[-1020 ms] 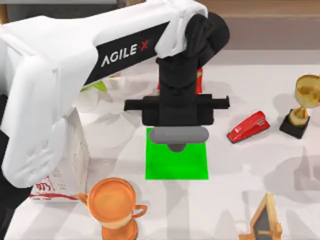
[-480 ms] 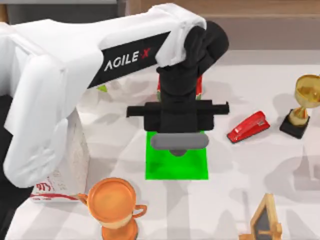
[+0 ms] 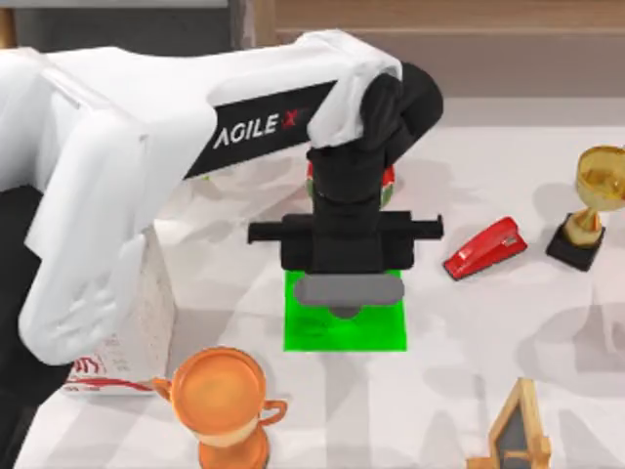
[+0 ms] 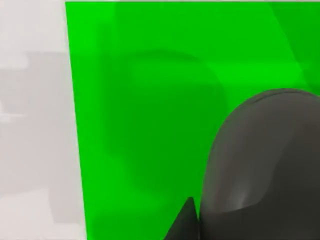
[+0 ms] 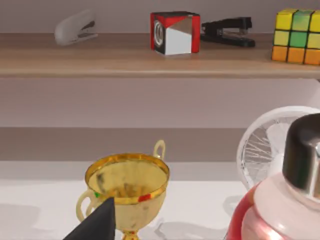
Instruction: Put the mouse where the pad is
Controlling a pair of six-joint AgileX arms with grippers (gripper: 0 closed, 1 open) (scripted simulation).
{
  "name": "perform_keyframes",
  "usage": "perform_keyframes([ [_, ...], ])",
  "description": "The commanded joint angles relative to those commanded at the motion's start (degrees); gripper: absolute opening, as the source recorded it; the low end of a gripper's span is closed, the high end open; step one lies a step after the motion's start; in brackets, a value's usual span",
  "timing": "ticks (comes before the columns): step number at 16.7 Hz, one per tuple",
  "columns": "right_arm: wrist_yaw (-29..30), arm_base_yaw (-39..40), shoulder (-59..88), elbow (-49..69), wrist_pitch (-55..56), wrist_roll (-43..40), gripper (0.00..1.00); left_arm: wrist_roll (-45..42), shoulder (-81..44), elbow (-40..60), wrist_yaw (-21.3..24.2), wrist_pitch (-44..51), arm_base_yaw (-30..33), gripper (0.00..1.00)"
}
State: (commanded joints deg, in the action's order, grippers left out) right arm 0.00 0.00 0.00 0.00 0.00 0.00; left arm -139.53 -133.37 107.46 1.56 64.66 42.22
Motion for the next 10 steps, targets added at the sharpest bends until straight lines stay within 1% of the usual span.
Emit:
perform_keyframes([
  [3,0.0,0.0,0.0,0.0,0.0,0.0,1.0,0.0,0.0,0.0,0.0,0.0,0.0,0.0],
  [10,0.0,0.0,0.0,0.0,0.0,0.0,1.0,0.0,0.0,0.0,0.0,0.0,0.0,0.53],
])
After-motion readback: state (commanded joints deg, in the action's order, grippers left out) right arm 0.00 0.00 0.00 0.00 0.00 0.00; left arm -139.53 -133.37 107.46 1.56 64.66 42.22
